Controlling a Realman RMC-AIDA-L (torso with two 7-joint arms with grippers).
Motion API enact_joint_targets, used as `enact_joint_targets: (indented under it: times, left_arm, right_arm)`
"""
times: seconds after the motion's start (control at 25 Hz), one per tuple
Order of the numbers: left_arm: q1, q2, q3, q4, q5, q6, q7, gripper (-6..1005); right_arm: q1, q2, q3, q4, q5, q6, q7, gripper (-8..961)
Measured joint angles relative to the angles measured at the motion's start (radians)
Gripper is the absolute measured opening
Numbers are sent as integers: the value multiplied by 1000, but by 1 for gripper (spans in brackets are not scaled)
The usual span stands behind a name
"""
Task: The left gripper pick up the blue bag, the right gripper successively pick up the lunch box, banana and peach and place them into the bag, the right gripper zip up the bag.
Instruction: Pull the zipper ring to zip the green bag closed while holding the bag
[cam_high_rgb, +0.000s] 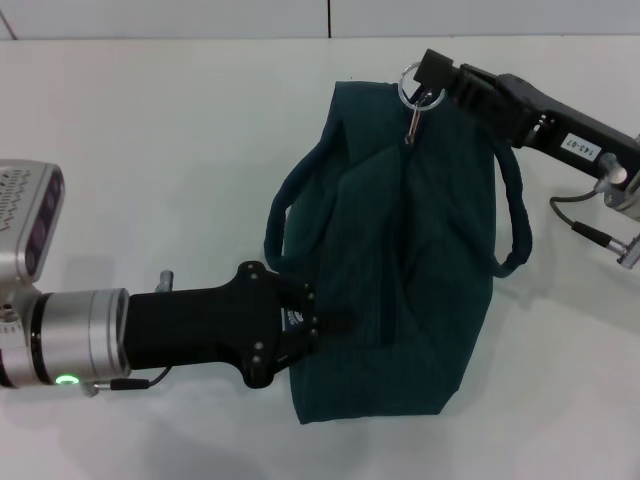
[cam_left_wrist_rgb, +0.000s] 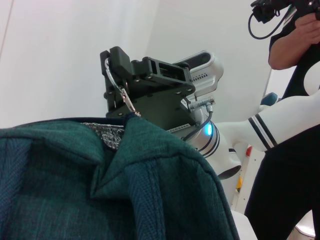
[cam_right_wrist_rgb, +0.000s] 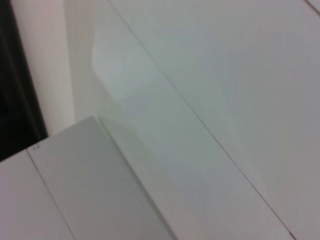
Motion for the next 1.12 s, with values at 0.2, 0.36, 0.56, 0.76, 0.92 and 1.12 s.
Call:
enact_joint_targets:
  times: [0.2,0.36,0.56,0.76,0.92,1.12]
  left_arm:
    - [0,-1,0,0,-5,-1,9,68]
    - [1,-1,0,0,-7,-1,12,68]
    - [1,-1,0,0,-8,2,15,69]
    - [1,0,3,2,-6,6,19,69]
    - [-1,0,5,2,-1,8,22,69]
    - [1,0,3,3,-2,18,24,69]
  right_arm:
    - [-2,-1,0,2,4,-2,62,11]
    - [-10,-1,0,3,7,-3,71,11]
    - [-21,-1,2,1,9,12,69,11]
    - [-25,-2,2,1,9,21,66,11]
    - [-27,-3,2,-12,8,22,65,11]
    - [-29,-3,0,-23,8,23,65,11]
